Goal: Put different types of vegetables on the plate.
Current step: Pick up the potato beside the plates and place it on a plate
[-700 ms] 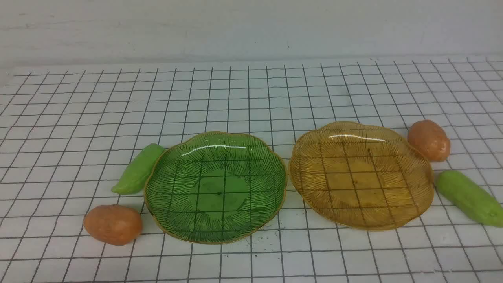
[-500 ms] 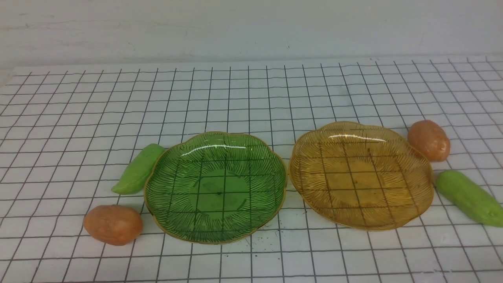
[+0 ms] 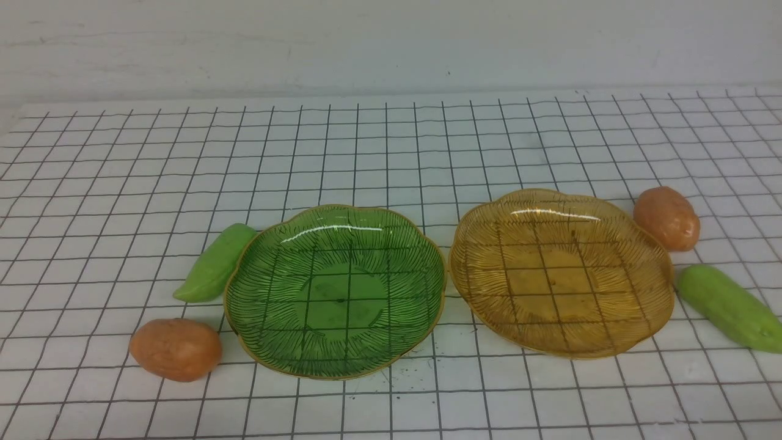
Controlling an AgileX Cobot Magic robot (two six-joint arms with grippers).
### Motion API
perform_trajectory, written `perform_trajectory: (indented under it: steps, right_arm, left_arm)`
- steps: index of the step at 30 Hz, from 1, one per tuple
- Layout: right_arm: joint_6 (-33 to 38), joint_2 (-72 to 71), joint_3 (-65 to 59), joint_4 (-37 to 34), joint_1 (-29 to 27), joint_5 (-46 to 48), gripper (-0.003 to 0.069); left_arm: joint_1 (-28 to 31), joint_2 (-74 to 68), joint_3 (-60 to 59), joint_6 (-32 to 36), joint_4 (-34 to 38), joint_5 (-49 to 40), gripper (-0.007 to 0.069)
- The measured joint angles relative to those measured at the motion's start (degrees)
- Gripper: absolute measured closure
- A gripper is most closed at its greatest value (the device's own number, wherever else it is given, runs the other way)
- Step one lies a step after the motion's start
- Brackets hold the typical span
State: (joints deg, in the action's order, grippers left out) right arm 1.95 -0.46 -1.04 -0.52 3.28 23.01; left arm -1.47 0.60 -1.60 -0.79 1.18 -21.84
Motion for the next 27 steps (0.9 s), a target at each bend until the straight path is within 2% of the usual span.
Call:
perform_trajectory:
  steps: [21,27]
  right_arm:
    - [0.01,0.0,0.0,0.09,0.0,0.0,0.0673]
    - [0.06,0.0,0.0,2.19,0.0,-0.17,0.0673]
  left_arm:
    - [0.0,0.0,0.0,0.0,0.0,0.0,0.0632]
    - [0.0,0.0,0.0,-0.17,1.11,0.0,0.0632]
